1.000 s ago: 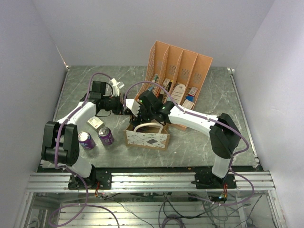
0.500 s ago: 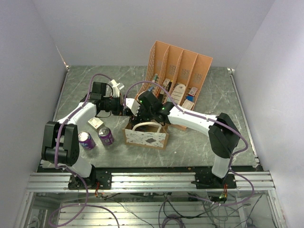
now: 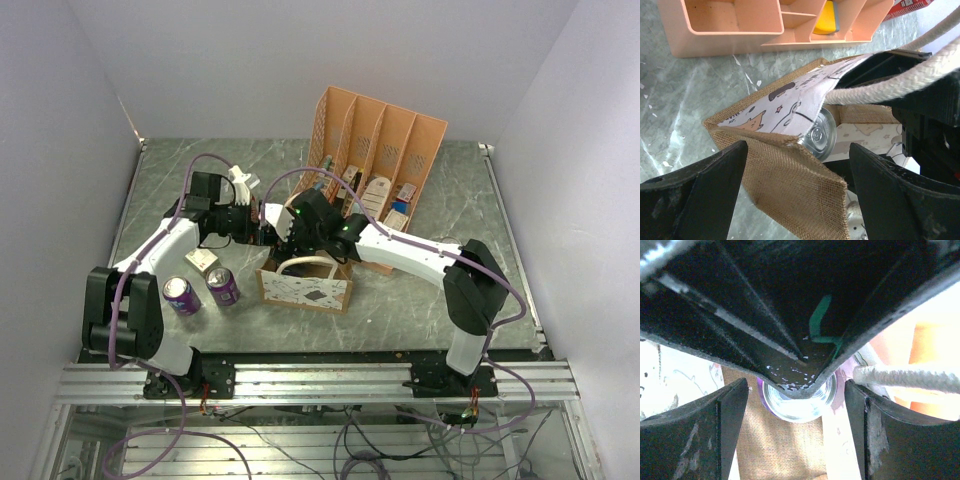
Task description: Place the beverage into the canvas bag
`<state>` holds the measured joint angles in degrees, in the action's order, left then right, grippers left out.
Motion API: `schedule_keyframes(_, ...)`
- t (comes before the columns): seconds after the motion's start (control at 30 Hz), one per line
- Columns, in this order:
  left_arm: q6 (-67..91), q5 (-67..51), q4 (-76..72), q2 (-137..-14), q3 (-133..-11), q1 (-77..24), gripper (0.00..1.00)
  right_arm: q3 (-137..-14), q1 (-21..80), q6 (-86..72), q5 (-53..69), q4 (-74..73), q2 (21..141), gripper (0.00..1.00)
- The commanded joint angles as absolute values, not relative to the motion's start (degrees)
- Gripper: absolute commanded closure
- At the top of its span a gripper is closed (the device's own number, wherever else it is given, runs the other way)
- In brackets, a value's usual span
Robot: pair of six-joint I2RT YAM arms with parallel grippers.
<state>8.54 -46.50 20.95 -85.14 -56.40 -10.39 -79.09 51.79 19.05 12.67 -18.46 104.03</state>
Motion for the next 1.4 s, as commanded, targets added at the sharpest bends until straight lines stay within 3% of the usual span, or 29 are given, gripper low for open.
schedule_keyframes(0.0,6.5,-47.3,22.0,-82.9,-57.7,-11.2,0.05,-81.1,52.2,19.2,13.3,-16.5,102.3,0.21)
schedule_keyframes(0.77,-4.8,-44.3,31.1,-76.2,-63.3,-11.2,0.03,-81.2,52.2,23.7,14.4,-22.3,94.8,0.23)
schedule_keyframes(1.17,-11.6,-27.9,31.8,-63.6,-60.3,-9.0,0.02,-81.4,52.0,25.0,13.2,-23.5,89.3,0.24)
schedule_keyframes(1.37,-22.4,-23.3,42.2,-60.2,-60.9,-8.3,0.0,-80.5,51.3,25.2,15.6,-25.0,84.1,0.25)
